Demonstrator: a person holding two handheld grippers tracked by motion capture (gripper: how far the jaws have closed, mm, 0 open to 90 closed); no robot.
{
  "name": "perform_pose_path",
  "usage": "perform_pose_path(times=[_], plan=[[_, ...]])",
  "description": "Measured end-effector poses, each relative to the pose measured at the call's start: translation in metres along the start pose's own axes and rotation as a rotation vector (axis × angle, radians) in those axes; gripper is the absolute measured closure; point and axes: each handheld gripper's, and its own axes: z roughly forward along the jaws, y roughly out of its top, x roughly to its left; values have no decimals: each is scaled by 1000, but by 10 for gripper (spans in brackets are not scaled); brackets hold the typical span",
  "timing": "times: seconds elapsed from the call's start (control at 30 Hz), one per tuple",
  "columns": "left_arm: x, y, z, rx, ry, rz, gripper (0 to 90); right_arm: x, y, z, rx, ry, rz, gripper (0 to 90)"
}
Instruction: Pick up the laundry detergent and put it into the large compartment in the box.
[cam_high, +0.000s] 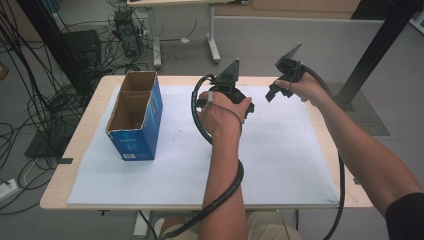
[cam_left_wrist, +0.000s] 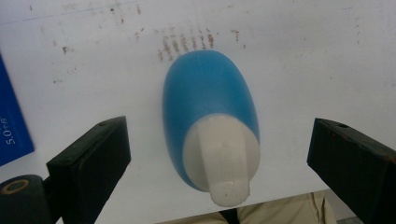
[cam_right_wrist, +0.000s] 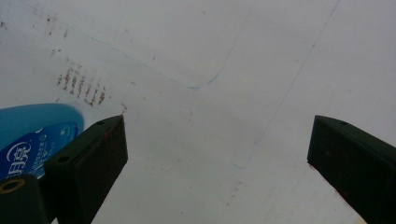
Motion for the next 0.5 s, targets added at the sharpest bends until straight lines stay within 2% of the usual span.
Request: perform_pose_path(times=[0.5], plan=[[0, 1, 16, 10, -3, -8, 66, -1, 0, 3, 4, 3, 0, 48]])
